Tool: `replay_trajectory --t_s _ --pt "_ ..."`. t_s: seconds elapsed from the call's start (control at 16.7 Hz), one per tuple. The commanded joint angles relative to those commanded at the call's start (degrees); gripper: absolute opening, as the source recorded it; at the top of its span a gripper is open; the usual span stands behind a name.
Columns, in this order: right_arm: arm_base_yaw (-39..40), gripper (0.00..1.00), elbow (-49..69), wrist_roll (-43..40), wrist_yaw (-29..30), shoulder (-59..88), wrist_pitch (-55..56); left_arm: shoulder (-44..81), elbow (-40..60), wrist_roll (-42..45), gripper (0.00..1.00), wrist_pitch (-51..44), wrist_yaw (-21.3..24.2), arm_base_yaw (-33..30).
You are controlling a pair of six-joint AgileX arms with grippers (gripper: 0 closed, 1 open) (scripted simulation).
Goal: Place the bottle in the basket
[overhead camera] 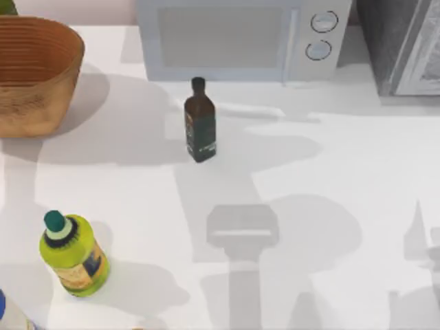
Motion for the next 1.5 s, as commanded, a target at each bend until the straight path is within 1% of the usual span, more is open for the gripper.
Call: replay_trajectory --t_s 0.36,0.6,1.38,1.44,1.5 --pt "0.0 1.00 0.0 0.0 0.0 0.0 0.0 5.9 0.1 -0.2 0.00 6.1 -0.4 -0.5" --pt "0.0 1.00 0.0 0.0 0.0 0.0 0.0 6.3 0.0 -0.2 0.00 6.5 -0.5 -0.6" --pt "0.0 1.00 0.0 0.0 0.0 0.0 0.0 6.3 0.0 -0.2 0.98 6.5 -0.5 -0.6" --pt "0.0 1.00 0.0 0.0 0.0 0.0 0.0 6.3 0.0 -0.2 1.00 6.5 -0.5 -0.6" --pt "0.0 1.00 0.0 0.0 0.0 0.0 0.0 6.3 0.0 -0.2 1.00 6.5 -0.5 -0.6"
